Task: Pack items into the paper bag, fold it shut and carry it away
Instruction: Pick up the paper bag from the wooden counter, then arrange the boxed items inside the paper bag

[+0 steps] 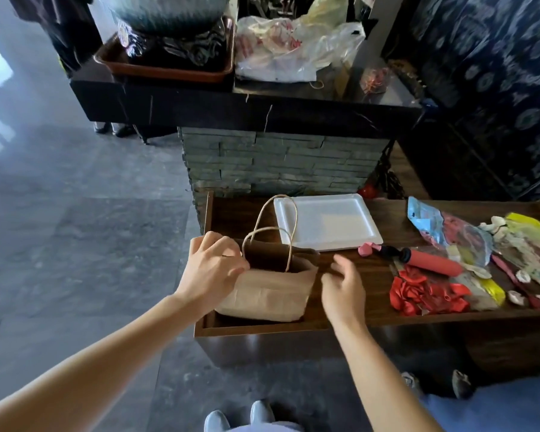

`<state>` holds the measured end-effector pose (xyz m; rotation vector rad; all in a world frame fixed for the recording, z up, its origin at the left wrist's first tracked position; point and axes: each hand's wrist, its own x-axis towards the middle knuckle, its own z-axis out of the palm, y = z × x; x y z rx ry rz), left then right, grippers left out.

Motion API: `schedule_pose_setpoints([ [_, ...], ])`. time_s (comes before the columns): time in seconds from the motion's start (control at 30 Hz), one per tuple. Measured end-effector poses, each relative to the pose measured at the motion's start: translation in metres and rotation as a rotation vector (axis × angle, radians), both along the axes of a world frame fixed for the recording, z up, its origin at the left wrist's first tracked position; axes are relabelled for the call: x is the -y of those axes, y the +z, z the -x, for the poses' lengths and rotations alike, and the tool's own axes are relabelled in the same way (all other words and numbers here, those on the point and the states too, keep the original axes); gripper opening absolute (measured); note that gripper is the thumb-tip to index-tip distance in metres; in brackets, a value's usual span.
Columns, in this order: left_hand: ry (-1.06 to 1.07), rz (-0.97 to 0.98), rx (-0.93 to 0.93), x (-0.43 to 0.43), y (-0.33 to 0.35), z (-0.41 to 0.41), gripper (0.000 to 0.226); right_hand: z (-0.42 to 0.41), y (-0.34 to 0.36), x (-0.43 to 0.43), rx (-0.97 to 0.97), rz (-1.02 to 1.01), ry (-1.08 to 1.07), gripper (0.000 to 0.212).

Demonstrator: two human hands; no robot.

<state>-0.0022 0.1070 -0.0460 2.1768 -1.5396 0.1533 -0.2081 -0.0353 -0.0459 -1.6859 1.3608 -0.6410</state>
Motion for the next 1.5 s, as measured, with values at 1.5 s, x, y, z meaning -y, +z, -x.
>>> schedule_pose_setpoints([
  [1.5, 0.155, -1.105, -0.498, 0.081, 0.076, -0.020, 0.051, -0.096, -0.011, -0.014, -0.716, -0.005, 1.226, 0.065],
])
